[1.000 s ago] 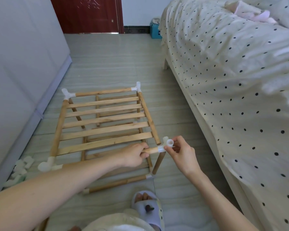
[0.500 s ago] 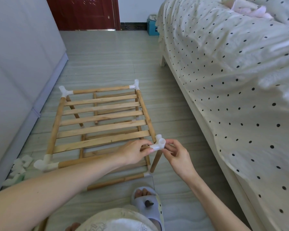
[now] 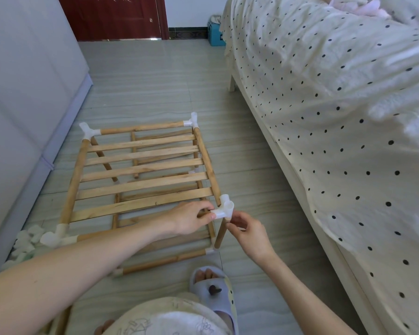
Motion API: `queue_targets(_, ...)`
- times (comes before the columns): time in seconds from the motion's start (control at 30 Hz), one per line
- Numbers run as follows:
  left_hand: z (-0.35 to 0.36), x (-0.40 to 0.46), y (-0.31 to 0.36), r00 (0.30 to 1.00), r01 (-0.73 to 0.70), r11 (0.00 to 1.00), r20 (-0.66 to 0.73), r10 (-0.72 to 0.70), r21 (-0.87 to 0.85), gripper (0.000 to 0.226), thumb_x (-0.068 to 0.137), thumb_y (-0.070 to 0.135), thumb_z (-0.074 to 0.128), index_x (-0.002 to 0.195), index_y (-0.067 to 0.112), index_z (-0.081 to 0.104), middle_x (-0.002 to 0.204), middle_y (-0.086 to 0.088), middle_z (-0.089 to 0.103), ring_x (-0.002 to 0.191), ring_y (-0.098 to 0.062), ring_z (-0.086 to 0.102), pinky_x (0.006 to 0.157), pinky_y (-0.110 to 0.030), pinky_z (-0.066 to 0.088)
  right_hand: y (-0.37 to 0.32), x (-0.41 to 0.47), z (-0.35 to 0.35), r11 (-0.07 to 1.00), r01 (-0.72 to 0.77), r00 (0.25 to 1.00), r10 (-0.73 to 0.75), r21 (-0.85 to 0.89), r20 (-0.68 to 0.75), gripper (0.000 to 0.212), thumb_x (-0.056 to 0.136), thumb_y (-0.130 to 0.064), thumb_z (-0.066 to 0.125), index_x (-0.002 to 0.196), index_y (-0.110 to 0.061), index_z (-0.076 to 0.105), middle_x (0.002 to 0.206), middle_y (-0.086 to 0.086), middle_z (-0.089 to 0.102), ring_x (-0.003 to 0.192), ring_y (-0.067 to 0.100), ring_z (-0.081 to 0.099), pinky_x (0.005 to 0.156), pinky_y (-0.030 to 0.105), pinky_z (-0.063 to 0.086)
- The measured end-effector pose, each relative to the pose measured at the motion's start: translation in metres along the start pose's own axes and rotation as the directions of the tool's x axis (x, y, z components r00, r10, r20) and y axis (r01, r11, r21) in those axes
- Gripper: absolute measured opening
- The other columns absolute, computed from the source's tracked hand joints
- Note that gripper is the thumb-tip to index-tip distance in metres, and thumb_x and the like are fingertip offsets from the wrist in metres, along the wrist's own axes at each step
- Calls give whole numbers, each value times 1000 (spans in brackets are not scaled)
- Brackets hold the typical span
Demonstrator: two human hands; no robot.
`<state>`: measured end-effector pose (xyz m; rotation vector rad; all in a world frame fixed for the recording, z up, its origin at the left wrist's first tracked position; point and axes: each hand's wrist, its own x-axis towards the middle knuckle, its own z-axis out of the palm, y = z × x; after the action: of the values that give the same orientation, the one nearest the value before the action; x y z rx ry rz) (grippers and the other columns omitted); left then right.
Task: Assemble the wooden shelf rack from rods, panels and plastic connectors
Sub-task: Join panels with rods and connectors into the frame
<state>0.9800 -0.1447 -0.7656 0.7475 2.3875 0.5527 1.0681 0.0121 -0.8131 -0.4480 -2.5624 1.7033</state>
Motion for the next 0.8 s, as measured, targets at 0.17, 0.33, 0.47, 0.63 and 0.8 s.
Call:
queue_targets(0.17,-4,-6,4,999,5,1000,54,-6,6,32,99,38,41,123,21,53,122,0,57,110,-18,51,96,-34,40,3,2,7,998,11,1000,-10,-70,6,19,87,-11,63,106,-14,68,94,-8,67,85,-5,58,69,1,41)
queue_targets(0.33,-7,-8,8,995,13,999,95,-16,34,32,100,37,39,125,22,52,121,-1,57,105,-17,50,87,-29,39,4,2,2,997,23,1000,-24,-75,-4,20,87,-8,64,104,-16,70,88,-14,67,79,-18,56,68,1,40)
queue_targets(0.47,-4,-10,9,995,14,999,95,-17,32,32,100,36,37,127,23,50,118,1,56,97,-13,47,82,-27,37,3,1,1,998,28,999,-27,-56,18,23,86,-7,65,105,-17,71,87,-17,67,81,-21,56,69,1,41)
queue_targets(0.63,-3,-12,8,995,12,1000,97,-15,27,30,101,36,36,124,23,50,106,4,52,93,-14,45,78,-28,35,3,-2,5,1000,11,1000,-11,0,-7,27,85,-6,65,109,-16,70,87,-16,66,80,-21,57,69,0,40)
queue_targets(0.8,-1,-14,5,995,16,1000,103,-18,17,30,100,37,36,122,23,50,104,5,52,92,-15,46,77,-28,35,4,-7,8,999,-19,1000,20,49,-6,27,86,-7,65,111,-15,69,95,-9,70,85,-15,59,74,2,42)
